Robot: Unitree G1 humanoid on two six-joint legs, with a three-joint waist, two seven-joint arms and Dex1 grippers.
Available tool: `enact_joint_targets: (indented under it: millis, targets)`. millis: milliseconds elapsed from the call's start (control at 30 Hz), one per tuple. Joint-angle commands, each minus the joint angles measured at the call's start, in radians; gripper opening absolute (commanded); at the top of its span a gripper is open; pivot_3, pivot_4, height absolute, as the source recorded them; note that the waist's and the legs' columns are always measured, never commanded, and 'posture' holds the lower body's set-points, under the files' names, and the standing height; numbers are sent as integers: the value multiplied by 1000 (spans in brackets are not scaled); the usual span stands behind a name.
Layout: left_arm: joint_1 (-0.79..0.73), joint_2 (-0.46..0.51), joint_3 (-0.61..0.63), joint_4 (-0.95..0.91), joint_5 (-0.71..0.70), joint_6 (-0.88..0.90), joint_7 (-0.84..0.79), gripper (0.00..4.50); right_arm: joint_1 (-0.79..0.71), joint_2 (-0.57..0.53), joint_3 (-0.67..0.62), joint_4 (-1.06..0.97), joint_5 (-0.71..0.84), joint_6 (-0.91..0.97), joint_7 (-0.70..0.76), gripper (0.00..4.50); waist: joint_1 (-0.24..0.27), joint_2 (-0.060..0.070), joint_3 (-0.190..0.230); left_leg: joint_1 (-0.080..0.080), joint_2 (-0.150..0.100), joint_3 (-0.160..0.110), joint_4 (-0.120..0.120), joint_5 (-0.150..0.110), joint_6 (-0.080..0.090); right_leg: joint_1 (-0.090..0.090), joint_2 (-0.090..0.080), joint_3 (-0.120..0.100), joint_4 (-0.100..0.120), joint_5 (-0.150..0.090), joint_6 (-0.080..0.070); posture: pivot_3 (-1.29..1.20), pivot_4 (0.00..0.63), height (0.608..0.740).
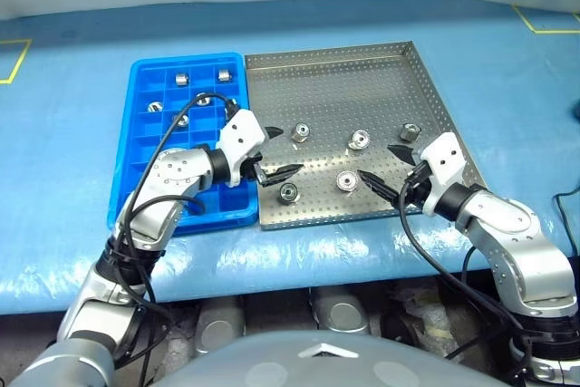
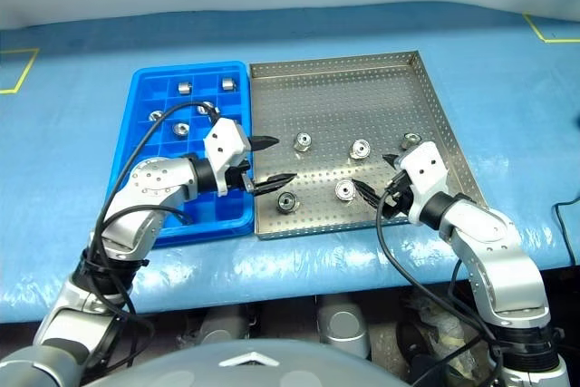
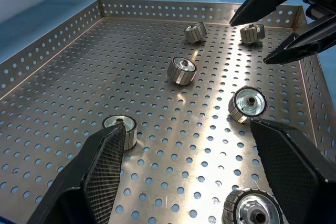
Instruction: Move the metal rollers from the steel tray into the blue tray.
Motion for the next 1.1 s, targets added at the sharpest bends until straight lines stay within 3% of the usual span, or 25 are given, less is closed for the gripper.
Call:
enact_joint_targets:
  millis: [33,1100]
  targets:
    - [-6,5,2,-14,1,-2,-2,4120,-14,-2,-18,-36,13,11,-16,4158,0,0,0,0,0,0,0,0,0,0,0,0,0,0,0,-147,150,740]
    - [-21,79,-7,-74,-7,60,-49,4120,-48,-5,7,-30,15,12,-15,4158,1,0,0,0,0,0,0,0,0,0,0,0,0,0,0,-132,150,740]
